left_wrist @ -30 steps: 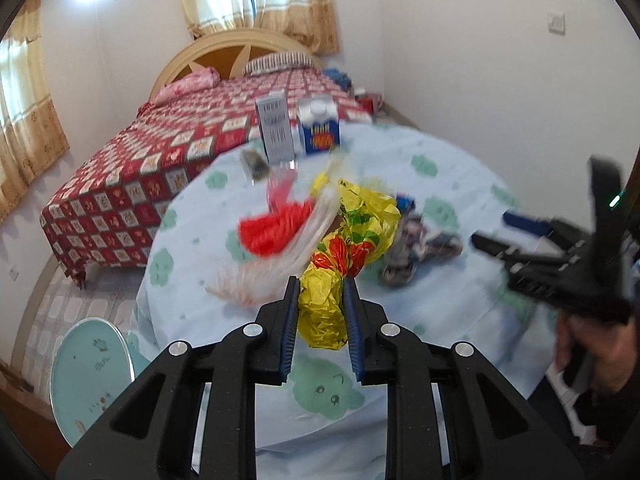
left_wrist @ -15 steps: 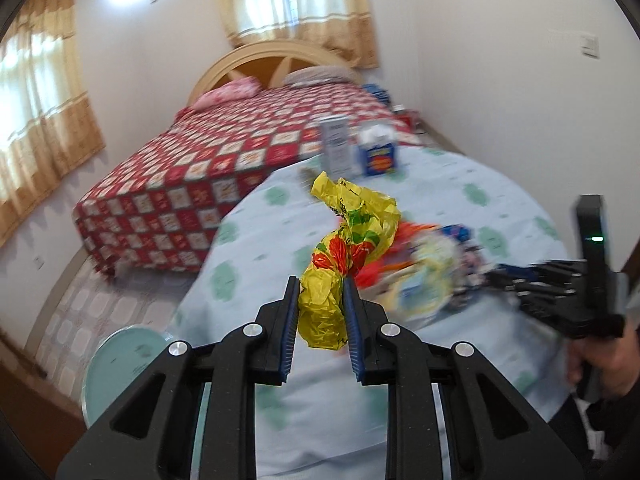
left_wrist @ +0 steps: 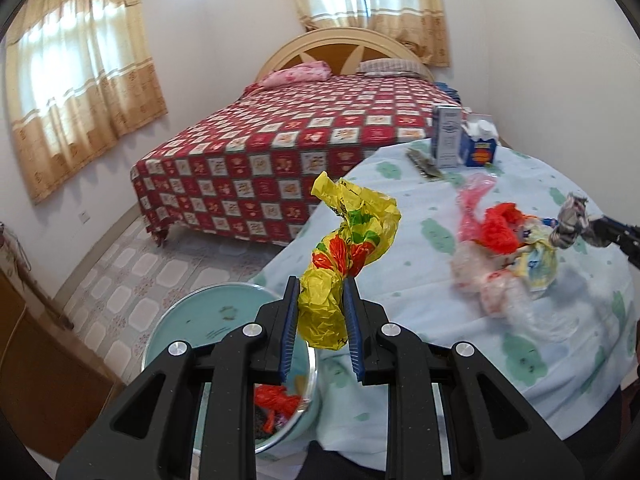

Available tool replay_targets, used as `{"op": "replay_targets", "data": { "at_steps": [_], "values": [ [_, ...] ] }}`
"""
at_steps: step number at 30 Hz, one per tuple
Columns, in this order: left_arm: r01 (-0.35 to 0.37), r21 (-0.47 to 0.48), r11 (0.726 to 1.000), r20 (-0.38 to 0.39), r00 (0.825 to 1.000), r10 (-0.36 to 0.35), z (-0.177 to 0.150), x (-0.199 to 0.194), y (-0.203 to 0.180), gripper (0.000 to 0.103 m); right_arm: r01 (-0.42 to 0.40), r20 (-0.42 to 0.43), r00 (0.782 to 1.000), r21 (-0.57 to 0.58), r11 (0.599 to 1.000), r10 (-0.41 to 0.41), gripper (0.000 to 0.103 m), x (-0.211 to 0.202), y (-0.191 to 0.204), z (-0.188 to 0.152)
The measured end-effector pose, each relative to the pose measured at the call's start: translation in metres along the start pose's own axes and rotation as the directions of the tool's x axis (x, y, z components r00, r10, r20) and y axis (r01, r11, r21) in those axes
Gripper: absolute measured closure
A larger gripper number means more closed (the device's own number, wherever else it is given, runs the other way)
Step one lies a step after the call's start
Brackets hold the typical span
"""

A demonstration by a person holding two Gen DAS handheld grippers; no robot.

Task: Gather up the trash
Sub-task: 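Carry the yellow wrapper and patterned cloth over the teal bucket with both tools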

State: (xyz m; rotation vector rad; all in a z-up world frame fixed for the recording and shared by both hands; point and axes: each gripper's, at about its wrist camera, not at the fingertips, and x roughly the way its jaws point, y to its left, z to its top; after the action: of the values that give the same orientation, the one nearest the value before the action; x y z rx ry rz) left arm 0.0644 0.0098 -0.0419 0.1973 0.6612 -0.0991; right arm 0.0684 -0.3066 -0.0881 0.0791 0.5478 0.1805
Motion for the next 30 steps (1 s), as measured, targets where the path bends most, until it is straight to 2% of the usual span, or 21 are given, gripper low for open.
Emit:
{"op": "replay_targets", "data": {
  "at_steps": [13, 30],
  "values": [
    [-0.094, -0.072, 0.993, -0.027, 0.995, 0.092, -0.022, 0.016, 0.053, 0.08, -0.1, 0.012, 0.995, -0.099, 0.99, 0.102, 0.092, 0.038, 0.079, 0.033],
    [-0.177, -0.112, 0.978, -0.066, 0.983, 0.171, -0.04, 0.024, 0.096, 0.08, -0.198, -0.024, 0.98, -0.201, 0.959, 0.198, 0.092, 0.075, 0.154, 0.039]
  ]
}}
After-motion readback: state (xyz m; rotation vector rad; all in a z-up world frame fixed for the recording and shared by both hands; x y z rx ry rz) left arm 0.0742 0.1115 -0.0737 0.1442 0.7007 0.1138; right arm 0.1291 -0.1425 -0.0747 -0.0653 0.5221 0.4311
